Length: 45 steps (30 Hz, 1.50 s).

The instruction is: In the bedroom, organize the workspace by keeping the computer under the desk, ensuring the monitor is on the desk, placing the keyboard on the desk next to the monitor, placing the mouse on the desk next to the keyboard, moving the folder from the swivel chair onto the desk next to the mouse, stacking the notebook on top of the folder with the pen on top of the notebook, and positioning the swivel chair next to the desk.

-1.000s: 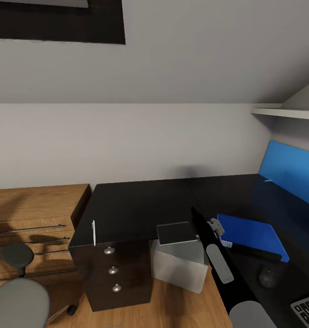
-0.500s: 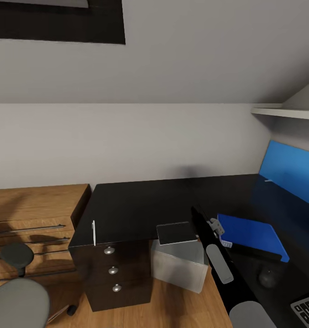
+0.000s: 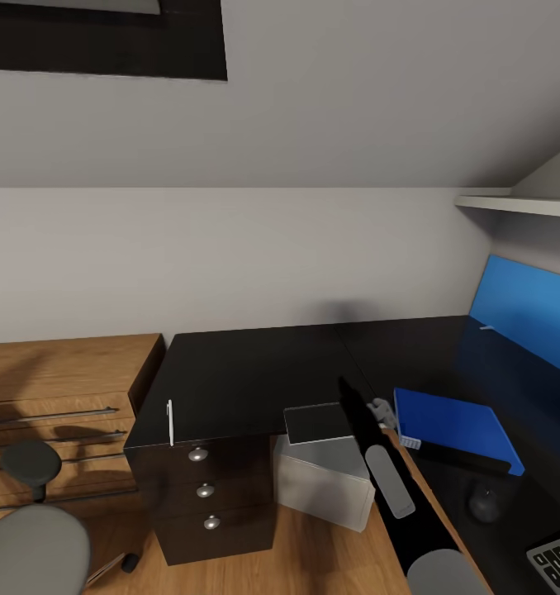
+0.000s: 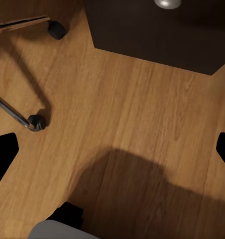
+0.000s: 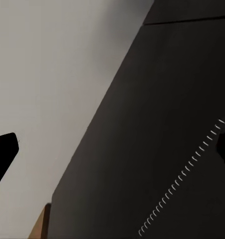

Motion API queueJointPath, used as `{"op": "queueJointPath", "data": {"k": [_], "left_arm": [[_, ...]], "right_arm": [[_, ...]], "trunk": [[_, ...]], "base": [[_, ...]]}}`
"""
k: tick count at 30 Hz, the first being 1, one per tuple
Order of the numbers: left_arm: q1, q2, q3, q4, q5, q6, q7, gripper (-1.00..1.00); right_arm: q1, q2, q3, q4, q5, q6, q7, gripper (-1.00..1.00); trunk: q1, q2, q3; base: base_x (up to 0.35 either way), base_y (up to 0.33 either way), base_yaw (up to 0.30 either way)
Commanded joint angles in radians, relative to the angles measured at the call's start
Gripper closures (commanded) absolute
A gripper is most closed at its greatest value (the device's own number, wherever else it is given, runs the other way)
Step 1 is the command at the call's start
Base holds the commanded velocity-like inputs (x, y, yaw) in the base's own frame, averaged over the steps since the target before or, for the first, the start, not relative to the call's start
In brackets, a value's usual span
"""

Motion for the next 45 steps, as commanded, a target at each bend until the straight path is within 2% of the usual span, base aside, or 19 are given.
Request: {"op": "queueJointPath", "data": {"k": [1, 10, 25, 32, 36, 45], "left_arm": [[0.000, 0.001, -0.003, -0.001, 0.010, -0.004, 0.005, -1.00], [0.000, 0.004, -0.002, -0.004, 0.005, -0.004, 0.006, -1.00], [0.000, 0.007, -0.002, -0.004, 0.002, -0.007, 0.006, -1.00], [0.000, 0.007, -0.001, -0.003, 0.002, -0.025, 0.008, -1.00], [0.000, 0.007, -0.002, -0.010, -0.001, -0.076, 0.008, -1.00], [0.000, 0.006, -0.002, -0.058, 0.000, -0.088, 0.008, -1.00]], "right_arm": [[0.000, 0.002, 0.001, 0.000, -0.009, -0.004, -0.002, -1.00], [0.001, 0.002, 0.000, -0.003, -0.015, -0.005, -0.002, -1.00], [0.001, 0.005, 0.001, -0.003, -0.014, -0.022, -0.003, -1.00], [0.016, 0.004, 0.000, -0.014, -0.009, -0.096, -0.001, -1.00], [0.044, 0.003, 0.001, -0.047, -0.009, -0.136, -0.002, -1.00], [0.052, 0.000, 0.000, -0.067, -0.014, -0.139, -0.003, -1.00]], "trunk": [[0.000, -0.001, -0.001], [0.000, -0.001, -0.001], [0.000, -0.001, -0.001], [0.000, -0.001, -0.001], [0.000, -0.001, -0.001], [0.000, -0.001, -0.001]], "base": [[0.000, 0.000, 0.000], [0.000, 0.000, 0.057], [0.000, 0.000, 0.250], [0.000, 0.000, 0.257], [0.000, 0.000, 0.086], [0.000, 0.000, 0.009]]}}
